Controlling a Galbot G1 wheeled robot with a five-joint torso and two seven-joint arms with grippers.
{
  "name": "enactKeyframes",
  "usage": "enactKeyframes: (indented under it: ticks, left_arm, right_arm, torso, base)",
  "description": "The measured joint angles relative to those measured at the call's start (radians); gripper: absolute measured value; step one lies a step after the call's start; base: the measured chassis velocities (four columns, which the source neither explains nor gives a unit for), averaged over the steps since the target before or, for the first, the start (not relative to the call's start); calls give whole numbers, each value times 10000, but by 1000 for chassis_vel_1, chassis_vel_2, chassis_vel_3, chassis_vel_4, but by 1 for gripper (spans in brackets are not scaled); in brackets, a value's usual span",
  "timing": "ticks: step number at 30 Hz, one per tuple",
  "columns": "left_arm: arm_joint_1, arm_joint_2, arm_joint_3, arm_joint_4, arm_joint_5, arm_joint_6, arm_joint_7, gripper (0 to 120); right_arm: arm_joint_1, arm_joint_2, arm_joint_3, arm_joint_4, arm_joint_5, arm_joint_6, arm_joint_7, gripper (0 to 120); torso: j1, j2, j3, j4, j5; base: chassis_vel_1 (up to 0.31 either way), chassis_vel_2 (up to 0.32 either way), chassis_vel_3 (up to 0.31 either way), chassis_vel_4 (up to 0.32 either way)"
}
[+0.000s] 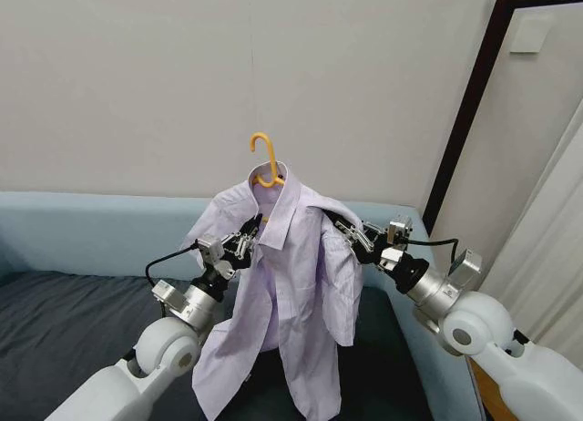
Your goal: Pick up the clothes from the sofa and hang them on the clothes hanger.
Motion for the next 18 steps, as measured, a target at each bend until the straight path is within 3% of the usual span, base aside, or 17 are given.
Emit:
enactKeyframes:
  ticks: [5,14,18]
  left_arm:
    - [4,-3,-75,31,-11,-275,-84,9]
    - [1246,417,-1032,-500,109,-515,-337,46]
    - [1544,464,-1436,-502,183,-638,-531,55]
  right_arm:
    - [61,-55,154,82,70,57,254,0]
    - [81,-199,1111,443,-52,64,1691,0]
    - [-55,-288,1642,689,-113,-216,2484,0]
  torso:
    - [0,0,0,-1,0]
    - [0,0,-1,2,0]
    - [0,1,-1,0,1]
  base:
    - [0,0,0,0]
    - [0,0,0,0]
    - [0,0,0,0]
